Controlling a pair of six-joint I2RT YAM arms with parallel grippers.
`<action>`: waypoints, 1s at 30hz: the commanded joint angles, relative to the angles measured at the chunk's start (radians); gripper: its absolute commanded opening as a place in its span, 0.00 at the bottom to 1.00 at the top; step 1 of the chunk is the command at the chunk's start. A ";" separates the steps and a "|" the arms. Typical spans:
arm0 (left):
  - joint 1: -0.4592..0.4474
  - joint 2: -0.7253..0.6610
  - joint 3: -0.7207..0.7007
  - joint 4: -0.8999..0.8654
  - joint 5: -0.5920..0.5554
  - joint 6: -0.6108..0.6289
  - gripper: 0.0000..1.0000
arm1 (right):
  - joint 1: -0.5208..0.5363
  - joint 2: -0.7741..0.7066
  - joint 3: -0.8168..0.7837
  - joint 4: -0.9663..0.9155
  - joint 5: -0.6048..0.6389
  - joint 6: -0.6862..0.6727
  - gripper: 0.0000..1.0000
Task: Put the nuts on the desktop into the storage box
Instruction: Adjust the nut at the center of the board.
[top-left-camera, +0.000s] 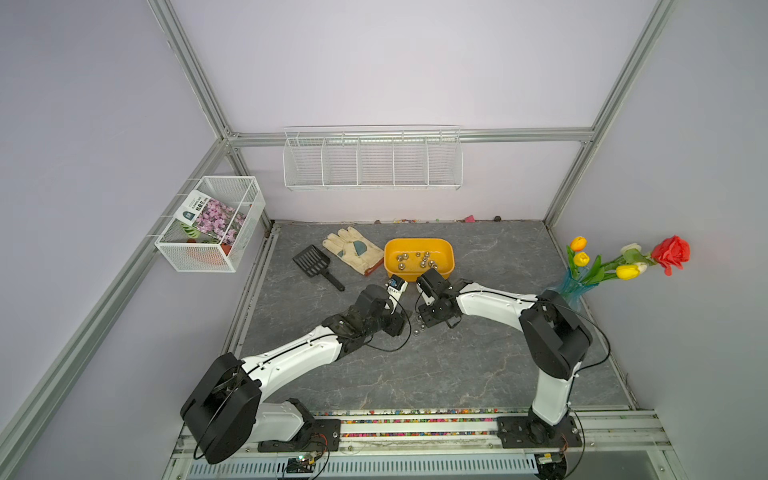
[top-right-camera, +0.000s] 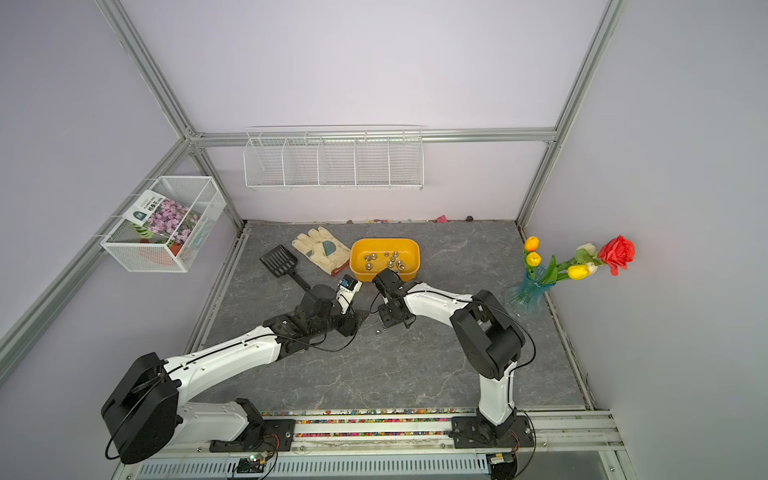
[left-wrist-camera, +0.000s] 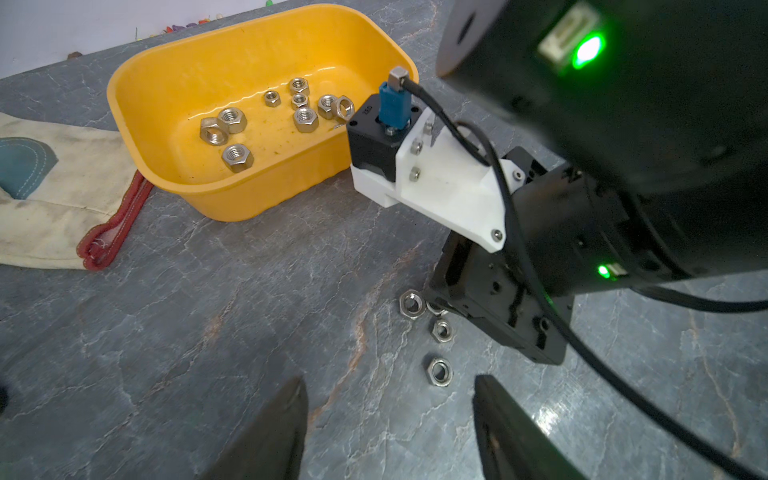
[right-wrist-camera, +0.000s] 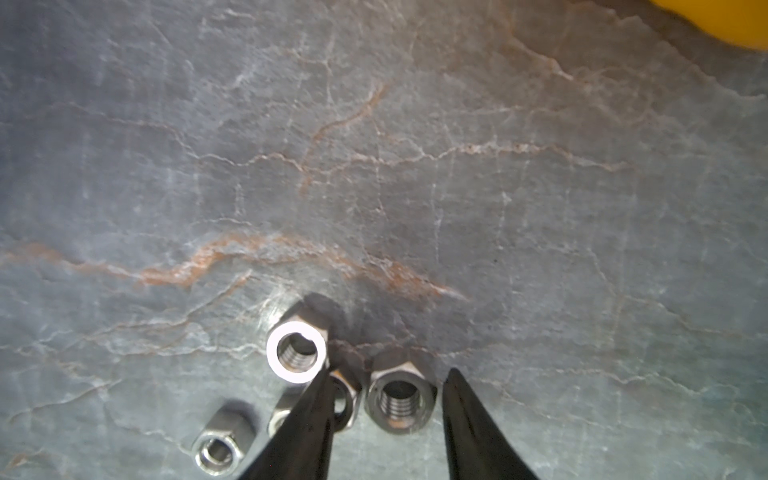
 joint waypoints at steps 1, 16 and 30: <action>-0.004 0.006 0.017 0.003 -0.006 0.002 0.66 | 0.006 0.017 0.018 -0.031 0.021 0.006 0.45; -0.005 0.024 0.024 0.007 -0.005 0.010 0.66 | -0.017 -0.008 0.054 -0.032 0.019 0.011 0.45; -0.005 0.032 0.016 0.012 0.003 0.014 0.66 | -0.043 0.083 0.060 -0.014 0.006 0.015 0.45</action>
